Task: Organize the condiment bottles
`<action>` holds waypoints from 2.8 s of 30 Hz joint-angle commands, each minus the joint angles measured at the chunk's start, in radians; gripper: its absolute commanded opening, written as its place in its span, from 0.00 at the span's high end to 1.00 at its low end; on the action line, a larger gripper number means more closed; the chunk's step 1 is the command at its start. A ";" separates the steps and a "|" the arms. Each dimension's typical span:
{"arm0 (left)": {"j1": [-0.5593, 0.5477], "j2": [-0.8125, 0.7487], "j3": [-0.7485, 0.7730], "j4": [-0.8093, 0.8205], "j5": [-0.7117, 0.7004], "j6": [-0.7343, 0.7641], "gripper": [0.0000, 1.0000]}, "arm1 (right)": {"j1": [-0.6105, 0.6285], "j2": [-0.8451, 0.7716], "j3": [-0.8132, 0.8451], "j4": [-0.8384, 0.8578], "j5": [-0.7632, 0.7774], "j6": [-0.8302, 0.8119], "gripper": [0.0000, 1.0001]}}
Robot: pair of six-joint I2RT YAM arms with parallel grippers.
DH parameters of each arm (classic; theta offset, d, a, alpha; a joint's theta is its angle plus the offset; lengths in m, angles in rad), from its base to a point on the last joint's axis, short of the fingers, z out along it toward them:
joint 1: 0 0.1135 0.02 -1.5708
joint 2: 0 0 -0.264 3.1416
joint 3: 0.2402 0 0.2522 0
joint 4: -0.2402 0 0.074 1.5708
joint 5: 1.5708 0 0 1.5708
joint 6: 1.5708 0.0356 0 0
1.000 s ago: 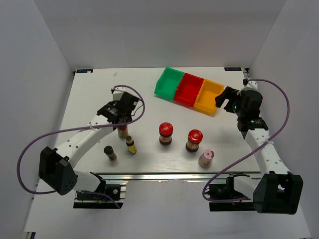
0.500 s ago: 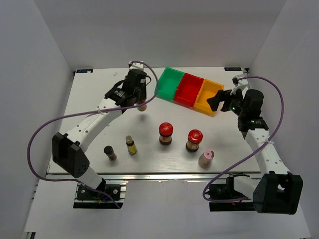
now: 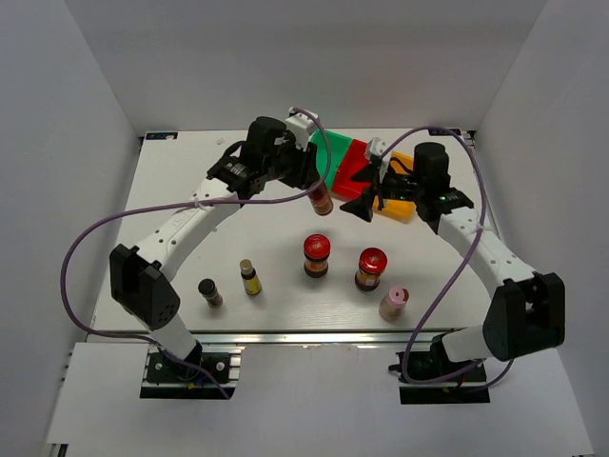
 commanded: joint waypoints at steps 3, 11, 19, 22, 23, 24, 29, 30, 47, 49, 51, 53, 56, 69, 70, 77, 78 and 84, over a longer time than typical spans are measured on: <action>-0.002 -0.007 0.105 0.135 0.144 0.012 1.00 | 0.062 0.072 0.091 0.055 0.008 -0.069 0.11; -0.003 0.009 0.131 0.140 0.158 0.007 1.00 | 0.073 0.158 0.130 0.181 0.033 0.000 0.11; -0.003 0.119 0.242 0.181 -0.118 0.019 1.00 | 0.065 0.091 0.066 0.219 0.200 0.015 0.10; -0.003 0.220 0.375 0.161 -0.185 0.045 1.00 | 0.050 0.060 0.055 0.216 0.241 0.014 0.11; -0.003 0.266 0.433 0.158 -0.201 0.050 1.00 | 0.040 0.052 0.055 0.212 0.243 0.014 0.11; -0.003 0.292 0.461 0.154 -0.215 0.062 1.00 | 0.033 0.049 0.054 0.201 0.244 0.018 0.11; -0.002 0.454 0.620 0.150 -0.411 0.067 1.00 | -0.050 0.049 0.048 0.195 0.212 0.087 0.11; 0.000 0.475 0.644 0.164 -0.437 0.067 1.00 | -0.070 0.046 0.043 0.196 0.206 0.089 0.11; 0.073 0.663 0.767 0.360 -0.339 -0.042 1.00 | -0.191 0.026 0.009 0.193 0.185 0.099 0.11; 0.078 0.673 0.771 0.376 -0.336 -0.047 1.00 | -0.194 0.034 0.009 0.187 0.188 0.092 0.11; 0.079 0.688 0.774 0.396 -0.335 -0.042 1.00 | -0.200 0.035 0.011 0.181 0.204 0.096 0.11; 0.079 0.699 0.767 0.440 -0.336 -0.034 1.00 | -0.205 0.038 0.008 0.183 0.203 0.098 0.11; 0.079 0.729 0.792 0.457 -0.325 -0.041 1.00 | -0.208 0.043 0.005 0.184 0.206 0.101 0.11; 0.079 0.751 0.780 0.471 -0.286 -0.071 1.00 | -0.220 0.066 0.009 0.177 0.206 0.106 0.11; 0.079 0.754 0.783 0.471 -0.287 -0.073 1.00 | -0.220 0.071 0.012 0.177 0.206 0.107 0.11; 0.079 0.771 0.786 0.476 -0.298 -0.077 0.88 | -0.223 0.080 0.020 0.164 0.208 0.109 0.11; 0.079 0.774 0.791 0.468 -0.302 -0.076 0.89 | -0.223 0.081 0.020 0.164 0.211 0.107 0.11; 0.079 0.743 0.811 0.396 -0.327 -0.065 1.00 | -0.228 0.089 0.022 0.163 0.206 0.109 0.11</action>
